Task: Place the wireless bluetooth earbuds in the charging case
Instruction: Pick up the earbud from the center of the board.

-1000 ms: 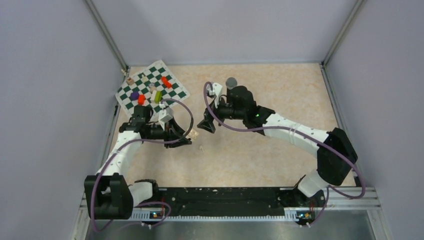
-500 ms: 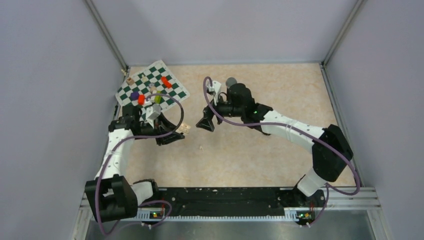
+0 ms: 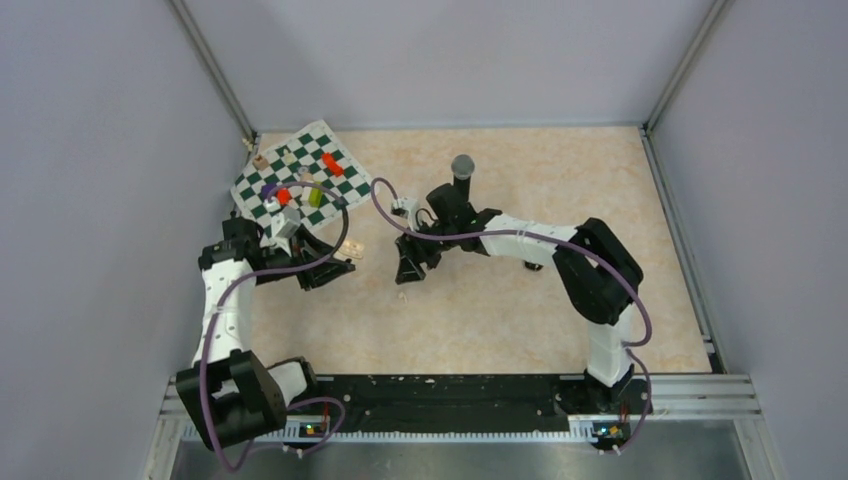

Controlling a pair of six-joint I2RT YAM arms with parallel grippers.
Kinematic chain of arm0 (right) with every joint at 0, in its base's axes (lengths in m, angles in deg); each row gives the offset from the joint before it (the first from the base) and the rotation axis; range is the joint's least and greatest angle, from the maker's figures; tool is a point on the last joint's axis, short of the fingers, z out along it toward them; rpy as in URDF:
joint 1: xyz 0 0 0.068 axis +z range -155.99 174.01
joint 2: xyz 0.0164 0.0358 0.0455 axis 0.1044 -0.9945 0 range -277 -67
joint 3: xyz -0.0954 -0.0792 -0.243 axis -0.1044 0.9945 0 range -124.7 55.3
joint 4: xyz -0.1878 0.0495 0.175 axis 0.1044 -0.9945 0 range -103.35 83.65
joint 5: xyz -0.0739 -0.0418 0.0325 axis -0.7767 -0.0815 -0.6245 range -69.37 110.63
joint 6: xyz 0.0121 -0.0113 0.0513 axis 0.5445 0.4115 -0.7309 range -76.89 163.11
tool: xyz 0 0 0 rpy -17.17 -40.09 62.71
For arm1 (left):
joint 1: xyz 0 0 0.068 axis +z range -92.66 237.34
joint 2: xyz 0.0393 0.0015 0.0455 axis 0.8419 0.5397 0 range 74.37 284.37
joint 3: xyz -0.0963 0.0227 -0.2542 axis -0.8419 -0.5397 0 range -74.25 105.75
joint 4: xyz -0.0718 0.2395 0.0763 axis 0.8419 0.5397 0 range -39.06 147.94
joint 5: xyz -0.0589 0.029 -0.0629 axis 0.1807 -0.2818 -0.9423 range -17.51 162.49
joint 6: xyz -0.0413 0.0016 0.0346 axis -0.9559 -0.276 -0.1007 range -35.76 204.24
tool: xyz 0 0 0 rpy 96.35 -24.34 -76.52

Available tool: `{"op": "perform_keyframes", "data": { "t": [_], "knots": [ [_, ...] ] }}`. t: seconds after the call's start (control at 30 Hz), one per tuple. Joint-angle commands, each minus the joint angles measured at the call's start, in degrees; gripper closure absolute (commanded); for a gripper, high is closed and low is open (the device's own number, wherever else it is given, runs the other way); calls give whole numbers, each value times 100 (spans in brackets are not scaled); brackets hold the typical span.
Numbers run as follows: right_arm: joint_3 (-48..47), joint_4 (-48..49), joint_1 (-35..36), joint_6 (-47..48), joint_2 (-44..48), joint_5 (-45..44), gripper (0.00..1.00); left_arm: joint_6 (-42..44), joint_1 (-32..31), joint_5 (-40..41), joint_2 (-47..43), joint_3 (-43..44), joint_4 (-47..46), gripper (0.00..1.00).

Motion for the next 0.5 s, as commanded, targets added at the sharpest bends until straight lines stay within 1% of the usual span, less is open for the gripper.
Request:
{"op": "perform_keyframes", "data": {
  "t": [0.0, 0.13, 0.23, 0.47],
  "knots": [
    [-385, -332, 8, 224, -164, 351, 34, 182, 89, -645, -150, 157, 137, 100],
    [-546, -747, 110, 631, -399, 382, 44, 213, 119, -649, -135, 148, 161, 100],
    [-647, -900, 180, 697, -584, 307, 46, 255, 137, -655, -157, 138, 190, 100],
    [-781, -1035, 364, 914, -763, -236, 50, 292, 164, -679, -150, 106, 219, 100]
  ]
}}
